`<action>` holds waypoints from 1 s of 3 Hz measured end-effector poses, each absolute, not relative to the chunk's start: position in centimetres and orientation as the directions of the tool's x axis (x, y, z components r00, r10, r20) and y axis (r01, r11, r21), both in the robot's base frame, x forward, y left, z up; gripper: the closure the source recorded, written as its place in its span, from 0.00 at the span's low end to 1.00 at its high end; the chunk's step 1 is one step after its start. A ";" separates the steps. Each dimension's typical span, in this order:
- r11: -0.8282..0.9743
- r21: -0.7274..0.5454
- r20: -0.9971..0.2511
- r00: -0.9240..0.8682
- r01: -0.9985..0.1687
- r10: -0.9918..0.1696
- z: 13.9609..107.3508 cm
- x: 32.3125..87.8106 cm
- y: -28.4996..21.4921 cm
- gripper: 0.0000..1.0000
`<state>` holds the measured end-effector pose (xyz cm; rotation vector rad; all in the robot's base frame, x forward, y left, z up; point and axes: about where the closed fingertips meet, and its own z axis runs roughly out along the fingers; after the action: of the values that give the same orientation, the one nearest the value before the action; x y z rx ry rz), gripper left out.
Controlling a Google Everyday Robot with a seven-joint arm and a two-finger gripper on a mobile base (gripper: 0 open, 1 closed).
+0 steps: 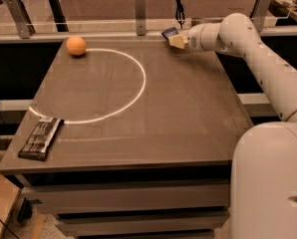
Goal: Move rxbar blueberry near rxbar chocolate
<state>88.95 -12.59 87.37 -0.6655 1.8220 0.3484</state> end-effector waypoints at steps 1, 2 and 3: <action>0.747 -0.121 -0.934 -0.180 -0.654 -0.309 90.2 87.6 -10.3 1.00; 0.678 -0.143 -0.922 -0.153 -0.721 -0.357 91.9 85.7 -8.2 1.00; 0.584 -0.140 -0.910 -0.129 -0.799 -0.395 89.5 82.0 -3.7 1.00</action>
Offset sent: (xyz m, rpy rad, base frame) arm -0.0088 0.0159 0.0225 -0.0143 -0.0280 0.0525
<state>81.98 -3.68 89.48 -0.9889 1.7422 0.4709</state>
